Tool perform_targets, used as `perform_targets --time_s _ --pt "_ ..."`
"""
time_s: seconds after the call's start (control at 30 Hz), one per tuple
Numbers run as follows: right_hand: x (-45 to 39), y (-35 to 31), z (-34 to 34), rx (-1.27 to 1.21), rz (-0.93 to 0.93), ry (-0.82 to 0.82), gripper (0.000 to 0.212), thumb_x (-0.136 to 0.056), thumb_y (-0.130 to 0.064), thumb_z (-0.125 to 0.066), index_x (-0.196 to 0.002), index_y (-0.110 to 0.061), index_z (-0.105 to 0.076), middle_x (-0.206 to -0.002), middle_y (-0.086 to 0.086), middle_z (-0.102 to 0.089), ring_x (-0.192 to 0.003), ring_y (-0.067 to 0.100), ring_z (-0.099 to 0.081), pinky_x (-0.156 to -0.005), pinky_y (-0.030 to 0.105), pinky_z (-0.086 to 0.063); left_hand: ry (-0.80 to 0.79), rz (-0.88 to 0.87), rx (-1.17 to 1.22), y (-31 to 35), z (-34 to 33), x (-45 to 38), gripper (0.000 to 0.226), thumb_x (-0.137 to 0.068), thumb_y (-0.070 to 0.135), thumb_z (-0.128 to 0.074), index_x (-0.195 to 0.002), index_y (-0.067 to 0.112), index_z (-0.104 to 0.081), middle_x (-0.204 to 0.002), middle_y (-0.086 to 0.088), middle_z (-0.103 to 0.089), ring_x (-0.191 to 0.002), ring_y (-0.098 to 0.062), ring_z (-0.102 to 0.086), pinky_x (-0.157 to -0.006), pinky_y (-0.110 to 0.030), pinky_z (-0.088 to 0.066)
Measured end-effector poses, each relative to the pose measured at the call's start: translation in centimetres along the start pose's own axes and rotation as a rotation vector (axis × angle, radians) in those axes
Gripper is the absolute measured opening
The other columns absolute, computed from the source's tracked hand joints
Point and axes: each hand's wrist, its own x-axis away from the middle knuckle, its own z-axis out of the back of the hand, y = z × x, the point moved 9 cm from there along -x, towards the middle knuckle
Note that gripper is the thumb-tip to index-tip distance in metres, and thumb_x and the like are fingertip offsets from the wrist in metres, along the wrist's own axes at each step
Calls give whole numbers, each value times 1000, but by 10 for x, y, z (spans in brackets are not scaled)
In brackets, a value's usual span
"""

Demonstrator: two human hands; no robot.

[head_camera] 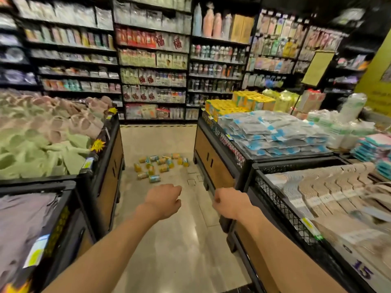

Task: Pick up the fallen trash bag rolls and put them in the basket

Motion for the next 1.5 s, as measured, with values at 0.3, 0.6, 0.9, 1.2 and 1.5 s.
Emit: perform_targets --time_s 0.3,0.6,0.9,1.2,1.5 --pt "-120 -66 10 -41 93 -21 25 -96 -44 -51 -113 -28 -61 -113 -1 -65 -101 22 -63 -89 44 -54 13 176 46 -113 2 -39 26 -95 39 -43 -109 20 -55 -111 -2 -63 -100 -26 -62 -75 -37 -50" --pt "-261 -79 46 -20 236 39 26 -98 -44 -52 -113 -27 -64 -110 0 -68 -102 24 -64 -74 34 -48 23 363 57 -168 1 -139 30 -94 39 -43 -115 23 -57 -111 -3 -65 -100 -28 -63 -78 -37 -50" --pt "-384 -86 83 -129 359 66 24 -95 -42 -51 -105 -27 -66 -105 0 -69 -95 22 -63 -72 35 -52 98 475 68 -207 33 -238 24 -91 39 -43 -102 22 -57 -105 -4 -66 -95 -30 -63 -76 -39 -50" --pt "-507 -66 95 -176 320 22 23 -97 -41 -52 -107 -24 -65 -107 1 -70 -94 22 -64 -76 36 -53 9 468 56 -266 20 -356 20 -90 38 -43 -95 23 -55 -97 -1 -64 -90 -27 -63 -76 -39 -51" --pt "-637 -20 140 -121 130 27 26 -96 -44 -49 -111 -28 -64 -107 1 -66 -99 26 -64 -80 36 -51 108 345 149 -323 17 -524 22 -93 40 -44 -103 26 -59 -105 1 -66 -95 -24 -63 -69 -34 -45"
